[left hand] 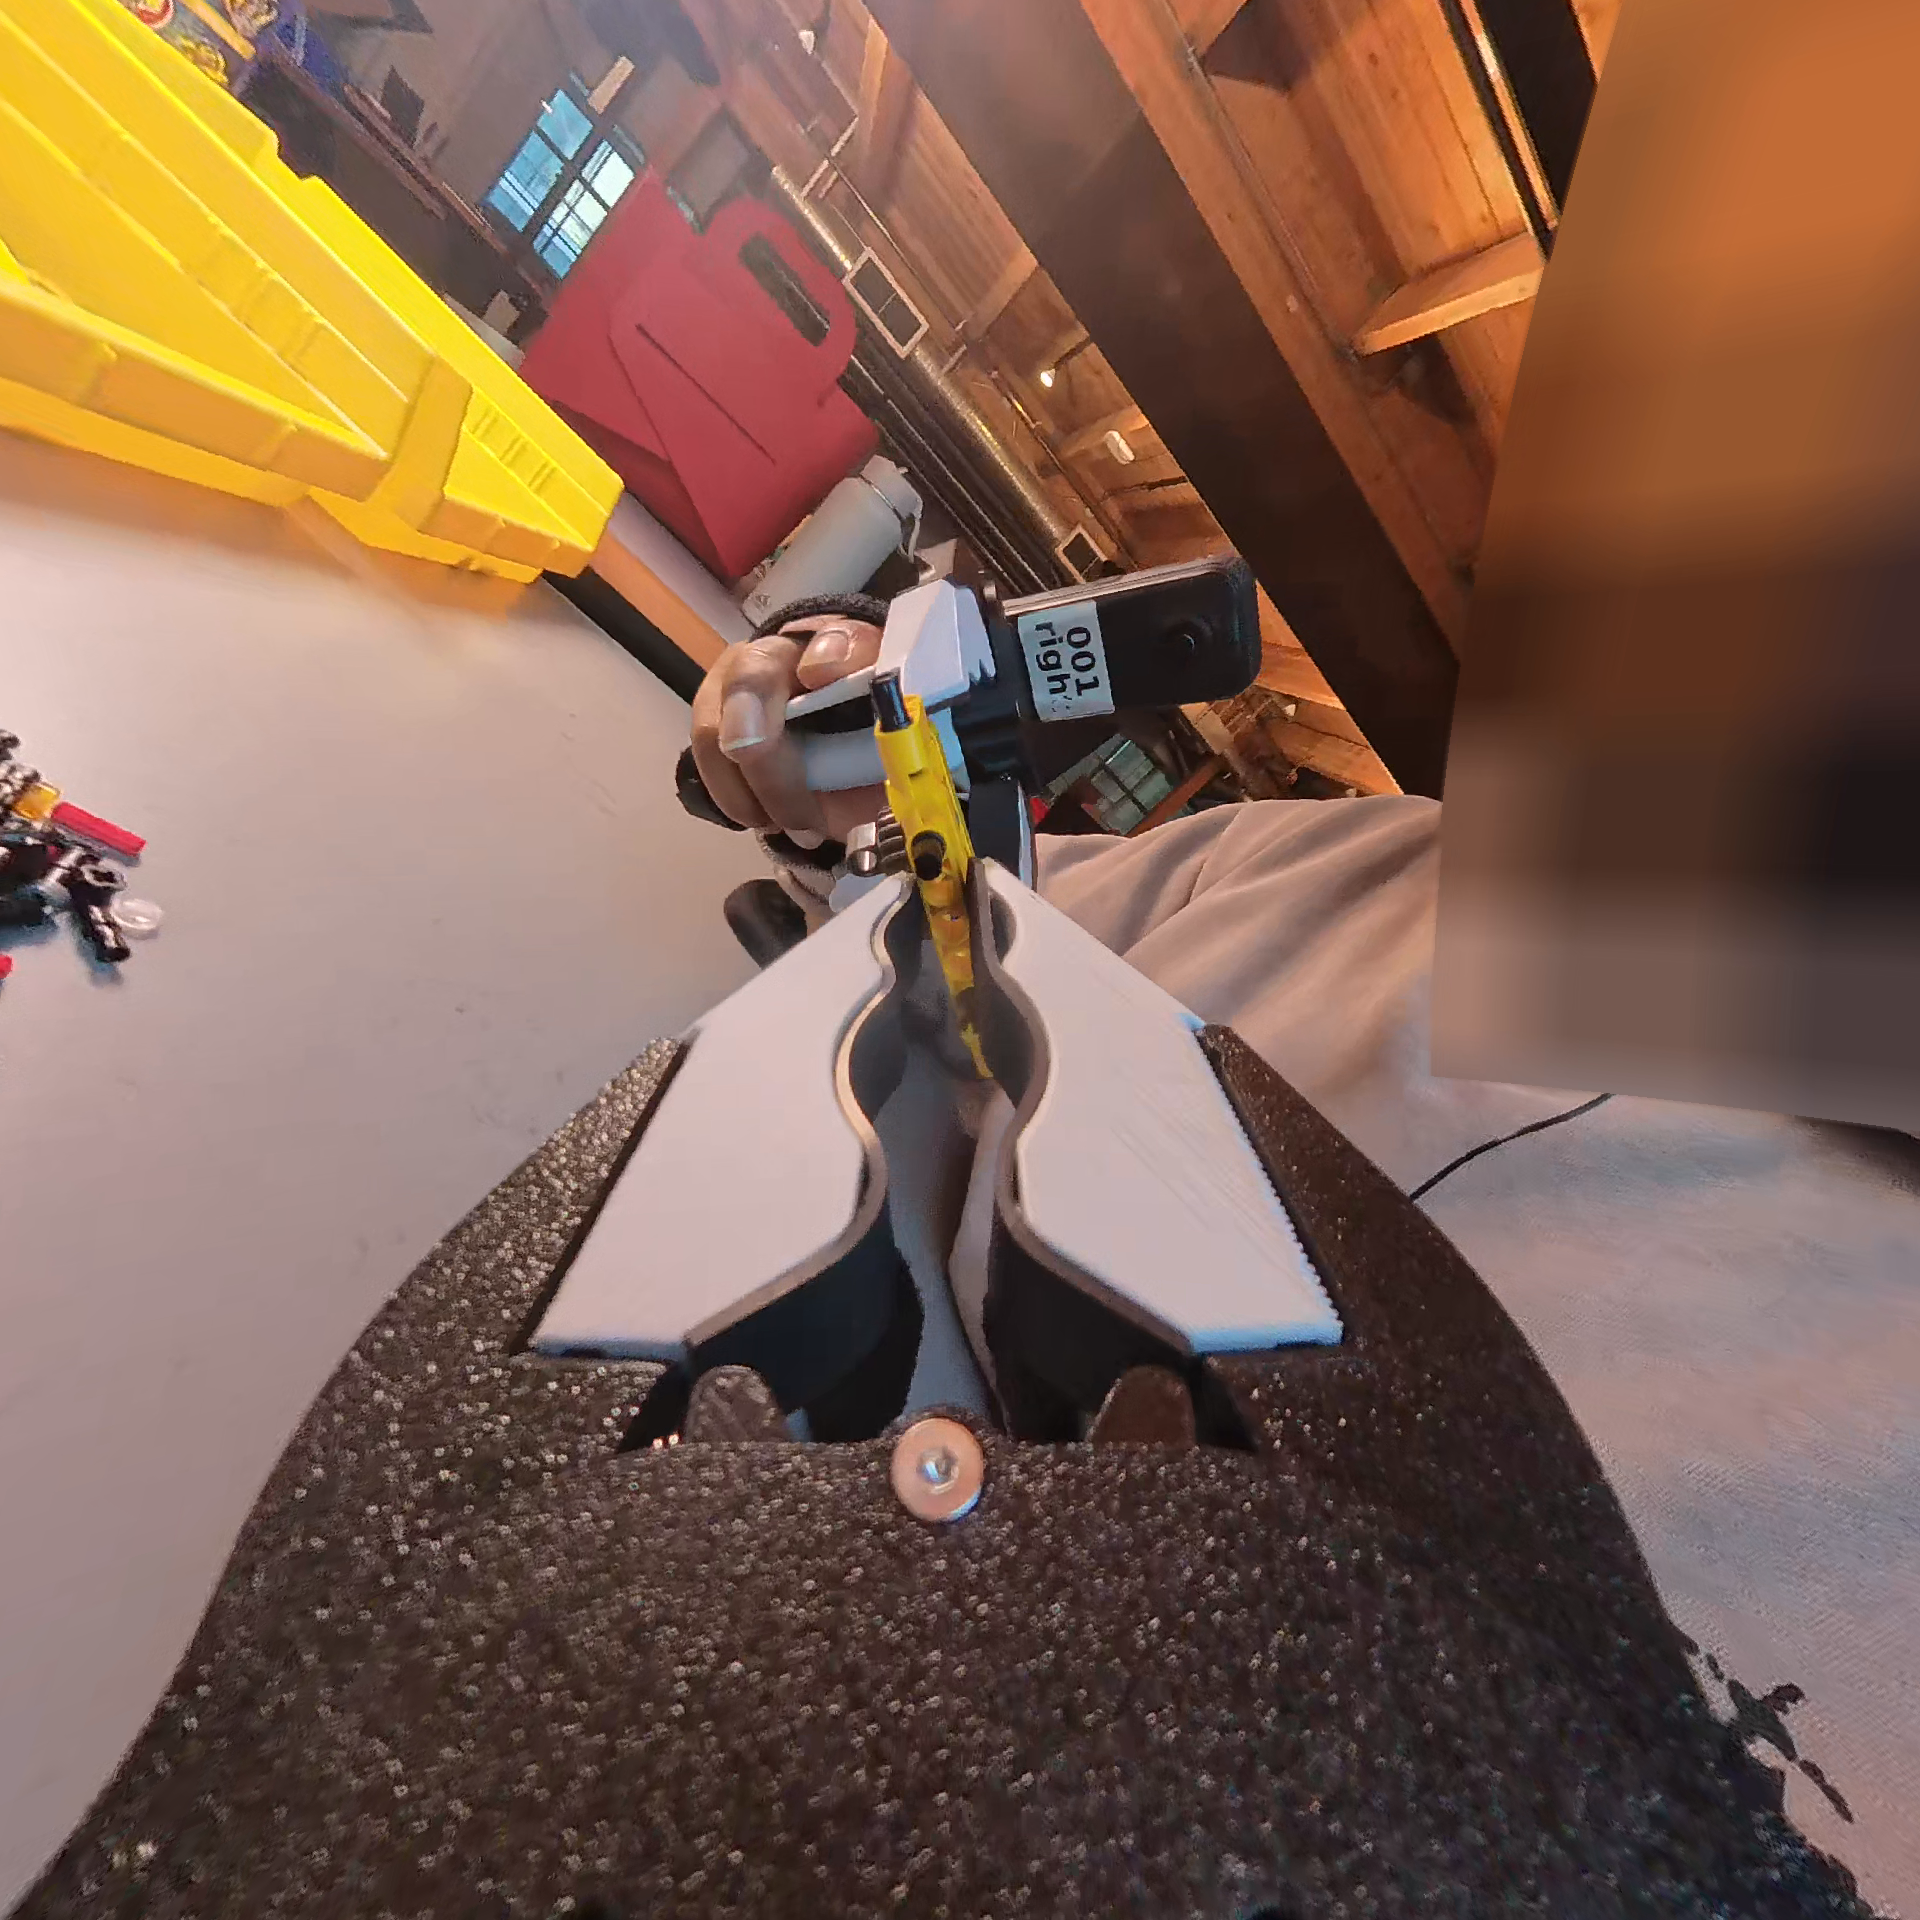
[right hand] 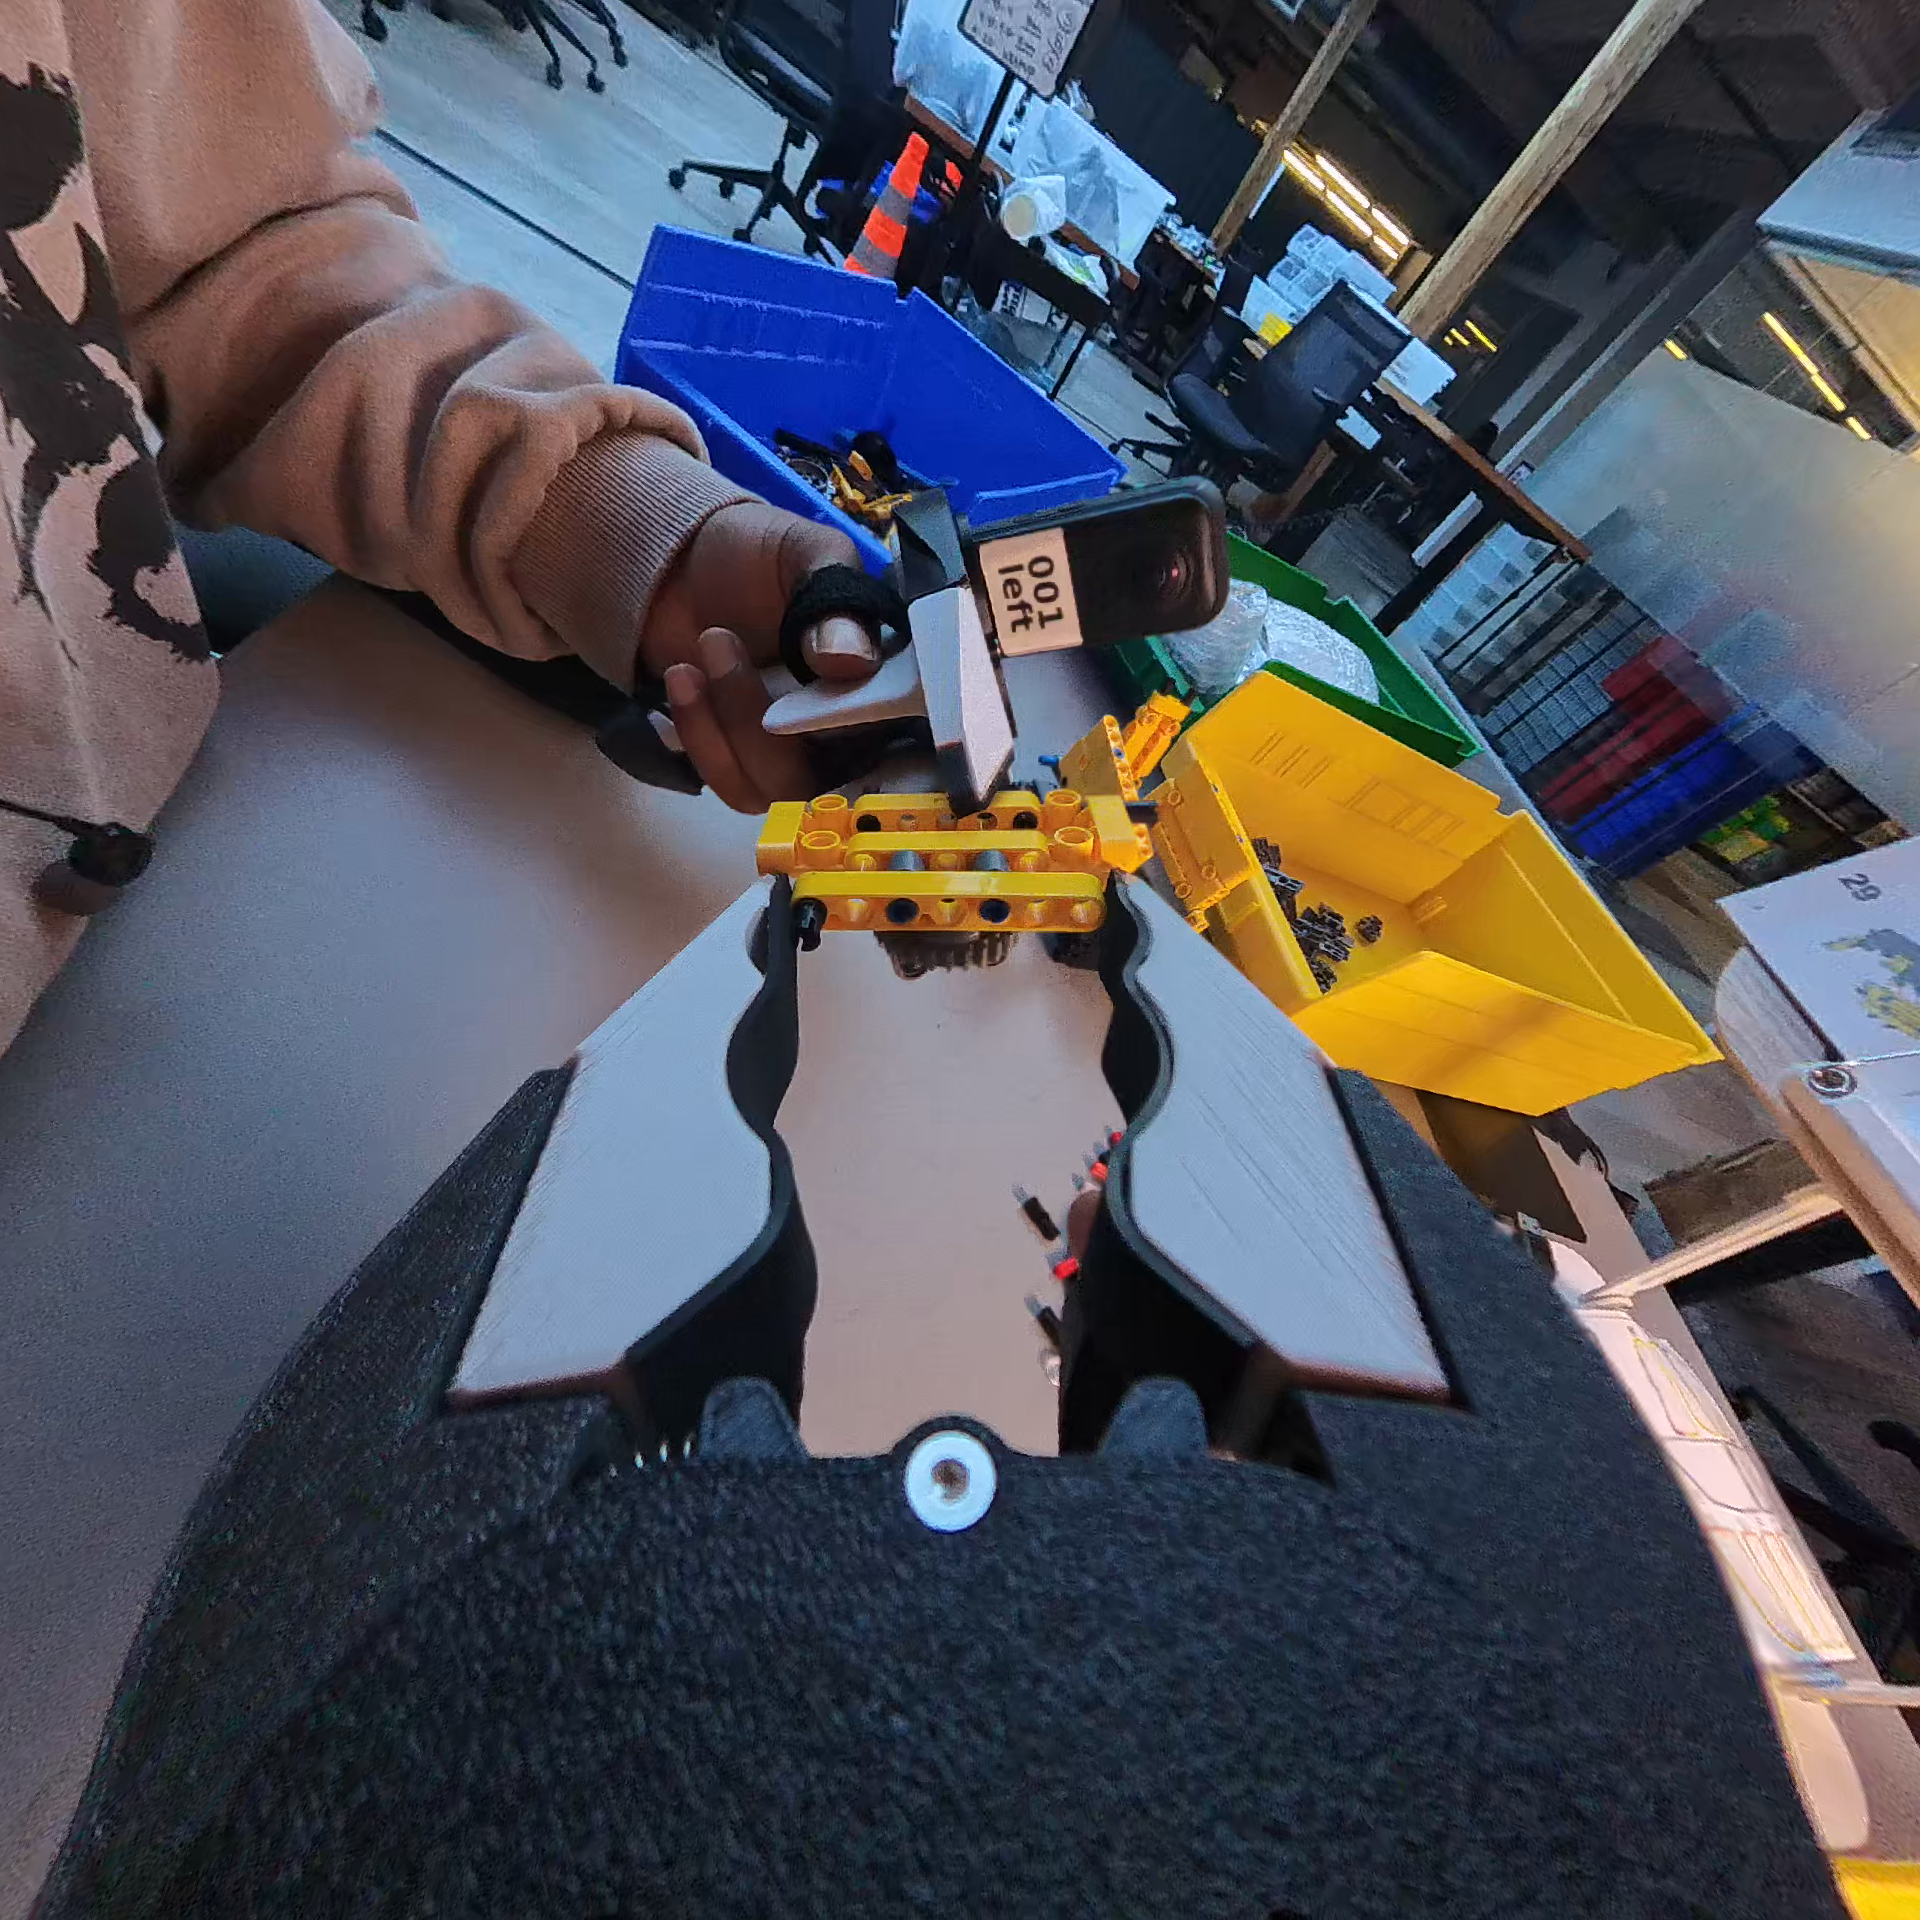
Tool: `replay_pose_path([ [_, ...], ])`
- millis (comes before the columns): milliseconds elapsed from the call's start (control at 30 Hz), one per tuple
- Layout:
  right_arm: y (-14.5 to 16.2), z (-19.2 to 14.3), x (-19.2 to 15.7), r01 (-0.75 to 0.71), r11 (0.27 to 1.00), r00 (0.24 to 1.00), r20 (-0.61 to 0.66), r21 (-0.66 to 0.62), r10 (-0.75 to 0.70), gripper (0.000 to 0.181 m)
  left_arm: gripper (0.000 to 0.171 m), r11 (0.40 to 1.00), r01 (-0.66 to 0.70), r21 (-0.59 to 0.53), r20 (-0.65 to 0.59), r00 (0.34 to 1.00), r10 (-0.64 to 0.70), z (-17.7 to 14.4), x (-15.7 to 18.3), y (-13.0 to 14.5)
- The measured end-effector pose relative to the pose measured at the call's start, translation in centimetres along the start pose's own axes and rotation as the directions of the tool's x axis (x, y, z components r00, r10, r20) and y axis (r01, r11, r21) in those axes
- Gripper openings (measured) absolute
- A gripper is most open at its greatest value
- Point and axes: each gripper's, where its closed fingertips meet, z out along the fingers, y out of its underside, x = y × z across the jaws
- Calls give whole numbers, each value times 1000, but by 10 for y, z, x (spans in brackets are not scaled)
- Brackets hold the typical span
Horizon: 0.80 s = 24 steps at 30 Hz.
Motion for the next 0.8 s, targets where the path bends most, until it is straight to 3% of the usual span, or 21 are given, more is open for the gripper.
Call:
replay_pose_path([
  [67,-1,-1,3,-5,1000,1000,-6,4,5,57,5,1000,-15,-4,0,1000,15,-2,2,-2],
  [100,4,-3,2,10,1000,1000,0,-15,-10,40,0,999,-22,45,1,1000,22,-6,3,-11],
  [133,-3,-17,14,8,998,998,-60,57,-4,0,5,992,-16,123,28,1000,12,-25,-1,-26],
  [167,-7,-35,28,-87,991,993,-74,102,95,0,4,981,-42,188,77,997,28,-49,-5,-40],
  [200,-5,-43,32,-69,995,994,-79,71,74,0,4,983,-92,159,132,989,72,-57,-7,-39],
  [300,-5,-25,17,5,999,997,-76,35,-2,0,5,992,-81,96,136,988,67,-35,-16,-24],
  [400,16,-18,25,-208,978,977,-37,9,208,23,6,986,-165,14,185,970,160,-26,-16,-17],
  [467,23,-16,27,-346,938,938,-12,31,346,26,6,987,-158,1,199,968,155,-23,-19,-13],
  [633,32,1,17,-399,916,917,-3,-48,399,28,6,964,-240,-117,280,923,264,-13,-30,4],
  [800,46,10,4,-514,849,852,40,-123,522,18,6,890,-393,-231,317,834,451,-9,-33,14],
])
